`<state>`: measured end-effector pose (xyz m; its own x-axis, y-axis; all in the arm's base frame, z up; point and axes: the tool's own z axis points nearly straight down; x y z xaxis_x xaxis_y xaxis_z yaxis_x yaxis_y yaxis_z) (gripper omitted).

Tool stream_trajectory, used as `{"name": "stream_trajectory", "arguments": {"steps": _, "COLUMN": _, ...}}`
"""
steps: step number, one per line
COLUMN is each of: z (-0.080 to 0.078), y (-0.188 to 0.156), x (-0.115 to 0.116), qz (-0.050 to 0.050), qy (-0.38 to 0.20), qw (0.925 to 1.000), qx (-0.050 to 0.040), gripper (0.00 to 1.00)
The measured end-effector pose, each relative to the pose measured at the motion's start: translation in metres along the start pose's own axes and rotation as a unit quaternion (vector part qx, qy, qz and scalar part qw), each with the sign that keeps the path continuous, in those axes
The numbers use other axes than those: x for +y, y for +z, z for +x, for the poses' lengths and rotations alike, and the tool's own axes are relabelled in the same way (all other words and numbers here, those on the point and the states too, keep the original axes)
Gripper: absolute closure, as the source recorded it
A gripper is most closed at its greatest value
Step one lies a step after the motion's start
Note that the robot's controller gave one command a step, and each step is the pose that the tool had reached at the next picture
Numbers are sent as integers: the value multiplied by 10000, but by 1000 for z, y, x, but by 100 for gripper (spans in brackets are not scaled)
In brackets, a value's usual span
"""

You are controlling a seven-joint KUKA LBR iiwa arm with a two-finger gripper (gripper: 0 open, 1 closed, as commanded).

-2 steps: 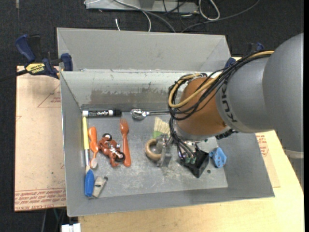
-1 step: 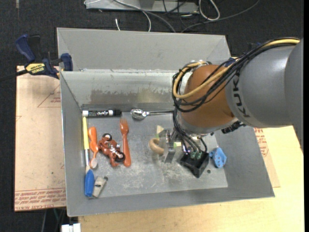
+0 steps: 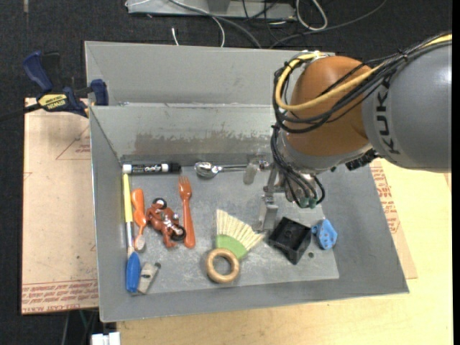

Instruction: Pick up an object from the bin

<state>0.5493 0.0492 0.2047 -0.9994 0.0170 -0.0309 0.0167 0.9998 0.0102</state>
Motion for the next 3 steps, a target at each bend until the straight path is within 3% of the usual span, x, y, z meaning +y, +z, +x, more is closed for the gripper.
{"name": "stream_trajectory", "arguments": {"steps": 1, "z": 1, "y": 1, "x": 0, "qz": -1, "qy": 1, "qw": 10000, "qx": 12, "gripper": 0}}
{"name": "stream_trajectory", "arguments": {"steps": 2, "z": 42, "y": 62, "x": 6, "qz": -4, "qy": -30, "qw": 10000, "qx": -10, "gripper": 0}}
{"name": "stream_trajectory", "arguments": {"steps": 3, "z": 58, "y": 124, "x": 41, "qz": -14, "qy": 122, "qw": 9999, "qx": -69, "gripper": 0}}
